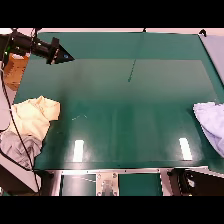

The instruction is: Fold the shirts.

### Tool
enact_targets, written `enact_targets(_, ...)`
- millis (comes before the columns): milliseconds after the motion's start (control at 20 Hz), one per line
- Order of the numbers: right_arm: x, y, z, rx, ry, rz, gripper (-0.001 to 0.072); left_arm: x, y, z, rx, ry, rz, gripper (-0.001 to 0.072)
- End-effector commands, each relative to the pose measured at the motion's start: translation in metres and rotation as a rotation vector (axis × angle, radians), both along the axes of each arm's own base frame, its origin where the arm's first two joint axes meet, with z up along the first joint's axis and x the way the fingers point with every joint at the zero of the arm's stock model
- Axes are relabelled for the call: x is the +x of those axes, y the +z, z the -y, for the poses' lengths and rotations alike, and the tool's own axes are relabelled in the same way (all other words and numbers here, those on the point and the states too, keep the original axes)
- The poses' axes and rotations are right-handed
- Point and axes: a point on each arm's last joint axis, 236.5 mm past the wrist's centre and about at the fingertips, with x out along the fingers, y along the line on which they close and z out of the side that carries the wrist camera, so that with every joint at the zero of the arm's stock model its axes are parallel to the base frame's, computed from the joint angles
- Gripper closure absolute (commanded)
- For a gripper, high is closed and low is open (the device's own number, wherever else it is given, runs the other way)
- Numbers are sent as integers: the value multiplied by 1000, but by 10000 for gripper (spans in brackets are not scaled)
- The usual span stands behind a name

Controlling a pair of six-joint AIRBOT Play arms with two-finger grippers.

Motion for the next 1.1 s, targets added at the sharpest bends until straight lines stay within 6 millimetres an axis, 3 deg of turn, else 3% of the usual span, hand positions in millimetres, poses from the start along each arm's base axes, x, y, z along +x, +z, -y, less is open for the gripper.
enact_targets(0,-16,-18,-9,10,-47,-21,375,0,0,0,1,-2,0,685)
enact_targets(50,-16,-14,-10,18,-31,-23,217,0,0,0,1,-3,2,684)
enact_targets(150,-33,9,-4,43,-17,-101,210,-2,0,0,1,-8,-2,685)
enact_targets(250,-59,50,13,56,-91,-224,219,-4,-1,0,2,-16,-7,685)
enact_targets(300,-56,74,23,34,-101,-229,240,-4,0,0,3,-16,-5,685)
enact_targets(350,-41,100,32,-17,-75,-206,369,-4,2,0,6,-20,16,687)
enact_targets(400,-11,124,39,-90,-36,-152,457,-1,5,-3,23,-6,38,687)
enact_targets(450,29,144,39,-161,15,-60,508,2,10,-7,52,14,69,688)
enact_targets(500,79,163,27,-216,115,58,619,3,19,-12,89,32,113,687)
enact_targets(550,120,178,6,-253,226,139,695,-1,27,-14,116,37,137,687)
enact_targets(650,182,190,-54,-283,464,200,694,-21,43,-16,162,15,159,688)
enact_targets(750,216,189,-132,-281,702,217,694,-46,47,-16,200,18,154,688)
enact_targets(850,225,176,-213,-253,899,236,695,-80,36,-8,234,11,133,688)
enact_targets(900,221,164,-252,-234,991,241,695,-99,24,-4,251,8,119,688)
enact_targets(1000,196,136,-316,-172,1119,231,694,-138,-8,5,271,28,82,688)
enact_targets(1050,185,124,-338,-151,1158,226,694,-158,-23,9,268,36,62,687)
